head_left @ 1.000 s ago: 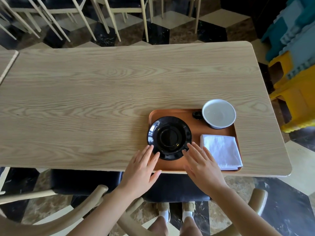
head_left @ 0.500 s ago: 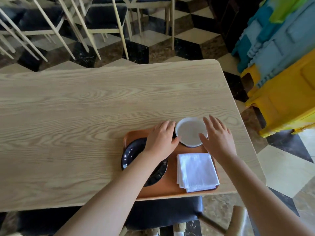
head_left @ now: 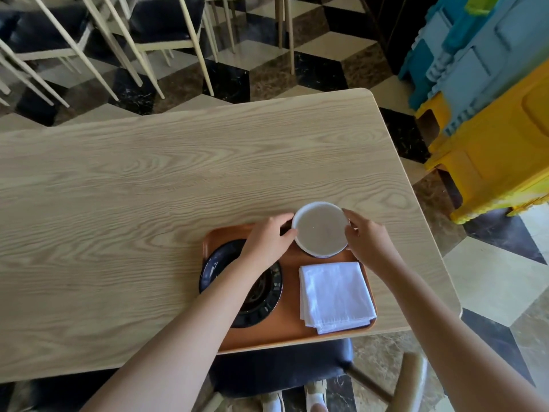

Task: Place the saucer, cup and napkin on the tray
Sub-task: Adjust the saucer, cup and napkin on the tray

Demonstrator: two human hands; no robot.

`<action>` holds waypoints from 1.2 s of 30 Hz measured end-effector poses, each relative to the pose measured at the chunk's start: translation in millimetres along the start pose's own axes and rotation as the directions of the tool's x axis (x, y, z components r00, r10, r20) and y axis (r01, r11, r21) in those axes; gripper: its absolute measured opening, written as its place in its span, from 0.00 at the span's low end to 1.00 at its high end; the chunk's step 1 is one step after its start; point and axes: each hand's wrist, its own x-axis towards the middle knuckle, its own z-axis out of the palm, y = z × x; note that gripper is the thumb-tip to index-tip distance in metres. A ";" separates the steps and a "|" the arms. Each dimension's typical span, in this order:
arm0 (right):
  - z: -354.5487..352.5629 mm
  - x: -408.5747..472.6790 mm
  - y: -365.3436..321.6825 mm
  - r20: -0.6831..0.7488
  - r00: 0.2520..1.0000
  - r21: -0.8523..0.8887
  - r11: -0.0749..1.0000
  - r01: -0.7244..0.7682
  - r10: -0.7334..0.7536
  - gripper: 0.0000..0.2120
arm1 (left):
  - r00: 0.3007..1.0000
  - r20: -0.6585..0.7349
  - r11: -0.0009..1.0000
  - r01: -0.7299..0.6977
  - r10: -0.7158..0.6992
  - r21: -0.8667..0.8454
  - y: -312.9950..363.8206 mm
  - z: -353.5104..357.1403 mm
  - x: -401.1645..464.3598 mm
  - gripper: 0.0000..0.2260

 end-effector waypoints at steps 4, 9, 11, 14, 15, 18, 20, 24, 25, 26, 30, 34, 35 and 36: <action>3.3 -7.3 0.9 0.013 1.000 0.031 0.999 0.025 -0.025 0.21 | 1.000 0.016 1.000 0.000 0.000 0.002 -7.8 -3.2 -7.8 0.16; 7.3 -13.2 0.0 0.033 0.998 0.042 0.998 0.047 -0.049 0.22 | 1.000 0.020 1.000 -0.001 0.001 -0.030 -13.6 -2.8 -19.6 0.17; 7.7 -13.3 0.3 0.035 0.998 0.050 0.997 0.051 -0.053 0.22 | 1.000 0.013 0.999 -0.001 0.002 -0.041 -13.2 -2.0 -21.8 0.17; 7.6 -14.9 1.2 0.041 0.996 0.049 0.996 0.074 -0.076 0.21 | 1.000 0.015 0.999 -0.014 0.015 -0.045 -11.6 -1.9 -22.3 0.16; 7.2 -16.1 1.7 0.037 0.996 0.049 0.996 0.075 -0.077 0.20 | 1.000 0.014 0.999 -0.014 0.014 -0.040 -11.5 -1.4 -22.8 0.16; 4.1 -27.1 5.0 -0.024 0.999 0.058 0.997 0.048 -0.047 0.17 | 0.996 -0.085 1.000 -0.001 -0.001 -0.028 -12.4 1.8 -32.7 0.17; 1.5 -44.7 10.4 -0.104 0.993 0.031 0.998 0.063 -0.060 0.16 | 0.956 -0.278 0.996 -0.087 0.090 0.021 -14.3 5.2 -50.5 0.14; 4.5 -90.9 33.4 -0.152 0.938 -0.268 0.926 0.264 -0.311 0.17 | 0.871 -0.255 0.906 -0.389 0.421 0.169 -16.6 36.0 -97.7 0.10; 6.6 -100.0 39.8 -0.088 0.926 -0.339 0.885 0.319 -0.368 0.17 | 0.858 -0.170 0.868 -0.446 0.484 0.220 -17.0 49.3 -106.4 0.10; 8.6 -106.9 45.2 0.000 0.919 -0.399 0.842 0.362 -0.395 0.19 | 0.849 -0.090 0.830 -0.478 0.520 0.287 -17.1 63.5 -111.9 0.12; 17.0 -116.4 56.5 0.191 0.923 -0.510 0.770 0.383 -0.333 0.25 | 0.915 0.073 0.776 -0.377 0.397 0.505 -8.4 101.1 -117.3 0.25; 26.0 -116.9 60.3 0.211 0.931 -0.495 0.789 0.365 -0.298 0.25 | 0.950 0.087 0.760 -0.292 0.299 0.581 -8.5 108.4 -116.9 0.27; 26.7 -117.3 59.8 0.217 0.932 -0.508 0.782 0.361 -0.289 0.26 | 0.949 0.091 0.754 -0.297 0.303 0.586 -9.7 108.6 -117.0 0.27; 27.5 -117.7 57.8 0.218 0.936 -0.519 0.780 0.350 -0.275 0.28 | 0.947 0.094 0.745 -0.302 0.308 0.595 -11.2 107.7 -117.1 0.26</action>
